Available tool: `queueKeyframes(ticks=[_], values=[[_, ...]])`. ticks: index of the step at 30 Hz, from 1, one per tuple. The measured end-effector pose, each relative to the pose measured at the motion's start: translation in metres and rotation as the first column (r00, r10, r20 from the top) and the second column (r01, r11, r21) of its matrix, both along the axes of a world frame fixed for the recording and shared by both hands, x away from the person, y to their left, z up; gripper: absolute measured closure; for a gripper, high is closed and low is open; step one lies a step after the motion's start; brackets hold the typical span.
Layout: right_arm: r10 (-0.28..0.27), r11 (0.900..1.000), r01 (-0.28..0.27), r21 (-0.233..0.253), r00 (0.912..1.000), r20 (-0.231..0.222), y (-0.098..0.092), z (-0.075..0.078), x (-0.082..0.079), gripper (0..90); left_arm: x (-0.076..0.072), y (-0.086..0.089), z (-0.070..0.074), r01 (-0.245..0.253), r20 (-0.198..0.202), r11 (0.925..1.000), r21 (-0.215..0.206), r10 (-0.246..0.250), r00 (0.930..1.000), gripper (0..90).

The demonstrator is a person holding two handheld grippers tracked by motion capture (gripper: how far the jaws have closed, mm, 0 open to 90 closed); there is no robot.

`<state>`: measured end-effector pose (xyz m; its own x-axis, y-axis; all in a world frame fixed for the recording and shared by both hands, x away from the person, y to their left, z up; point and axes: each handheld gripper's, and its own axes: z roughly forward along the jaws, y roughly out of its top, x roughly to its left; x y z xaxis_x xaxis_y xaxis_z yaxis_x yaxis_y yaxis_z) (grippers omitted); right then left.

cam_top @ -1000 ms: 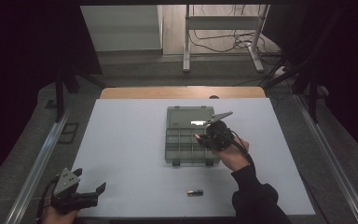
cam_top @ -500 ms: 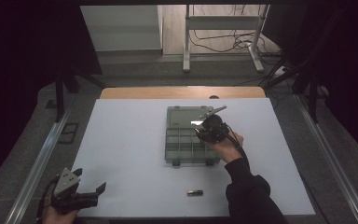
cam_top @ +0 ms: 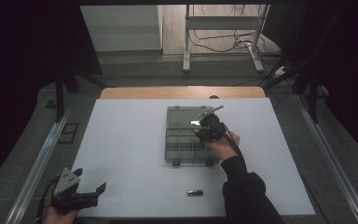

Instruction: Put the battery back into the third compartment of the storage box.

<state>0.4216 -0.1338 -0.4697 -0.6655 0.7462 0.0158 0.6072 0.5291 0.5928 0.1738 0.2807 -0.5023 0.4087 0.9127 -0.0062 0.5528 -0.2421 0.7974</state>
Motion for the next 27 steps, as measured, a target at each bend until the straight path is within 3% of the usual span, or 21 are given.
queueKeyframes(ticks=[6, 13, 18, 27], values=[[0.011, 1.0, -0.011, 0.007, 0.9996, 0.024, -0.003, 0.006, -0.007, 50.1, 0.0, 0.0, 0.0, 0.0, 0.0, 1.0, 0.001, 0.0, 1.0, 2.3], [0.082, 0.996, -0.083, 0.031, 0.9957, 0.043, -0.008, 0.013, -0.018, 27.9, 0.0, 0.0, 0.0, -0.001, -0.001, 1.0, 0.002, 0.001, 1.0, 2.3], [0.12, 0.993, -0.121, 0.006, 0.9904, 0.068, -0.008, 0.016, -0.029, 14.4, 0.0, -0.001, 0.0, -0.001, -0.001, 1.0, 0.003, 0.001, 1.0, 2.4], [0.198, 0.98, -0.2, 0.008, 0.9769, 0.08, -0.006, 0.023, -0.051, 3.7, 0.0, -0.001, 0.0, 0.001, 0.001, 1.0, 0.005, -0.001, 1.0, 2.4]])
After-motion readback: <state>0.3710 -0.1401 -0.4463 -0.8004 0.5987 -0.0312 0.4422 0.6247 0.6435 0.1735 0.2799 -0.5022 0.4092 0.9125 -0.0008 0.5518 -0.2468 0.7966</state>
